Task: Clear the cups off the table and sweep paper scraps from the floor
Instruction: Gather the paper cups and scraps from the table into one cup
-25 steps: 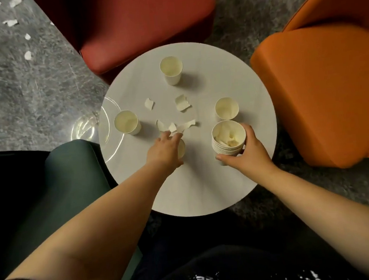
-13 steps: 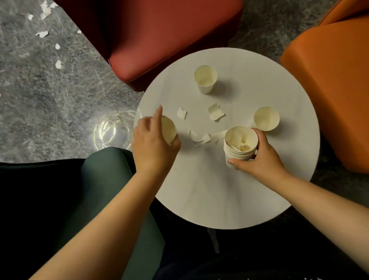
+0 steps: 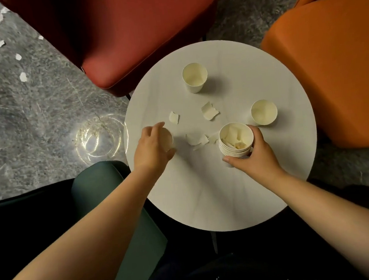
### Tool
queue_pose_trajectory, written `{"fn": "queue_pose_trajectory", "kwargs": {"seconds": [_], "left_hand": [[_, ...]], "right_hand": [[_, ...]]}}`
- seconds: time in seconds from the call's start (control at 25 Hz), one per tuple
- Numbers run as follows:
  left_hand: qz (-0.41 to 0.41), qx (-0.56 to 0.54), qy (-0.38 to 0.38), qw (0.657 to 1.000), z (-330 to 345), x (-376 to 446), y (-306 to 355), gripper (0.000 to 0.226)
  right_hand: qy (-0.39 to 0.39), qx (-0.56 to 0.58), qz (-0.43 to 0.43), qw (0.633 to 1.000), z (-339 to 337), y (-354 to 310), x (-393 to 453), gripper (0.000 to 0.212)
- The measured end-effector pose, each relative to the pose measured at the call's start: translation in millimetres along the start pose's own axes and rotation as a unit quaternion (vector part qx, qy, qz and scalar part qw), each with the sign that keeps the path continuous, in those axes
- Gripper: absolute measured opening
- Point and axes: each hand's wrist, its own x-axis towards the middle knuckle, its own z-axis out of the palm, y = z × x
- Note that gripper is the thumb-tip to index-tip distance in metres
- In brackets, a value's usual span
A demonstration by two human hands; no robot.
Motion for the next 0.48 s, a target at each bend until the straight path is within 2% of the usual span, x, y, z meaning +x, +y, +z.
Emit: {"fn": "queue_pose_trajectory", "kwargs": {"seconds": [0.16,0.28,0.48], "left_hand": [[0.071,-0.096,0.088,0.989,-28,36,56,0.083],[0.117,-0.087,0.137,0.980,-40,77,96,0.083],[0.122,0.021,0.089,0.988,-17,126,111,0.084]], "right_hand": [[0.023,0.016,0.013,1.000,-5,-1,-4,0.076],[0.047,0.033,0.012,0.998,-14,-1,-4,0.077],[0.071,0.057,0.020,0.996,-27,13,-10,0.082]]}}
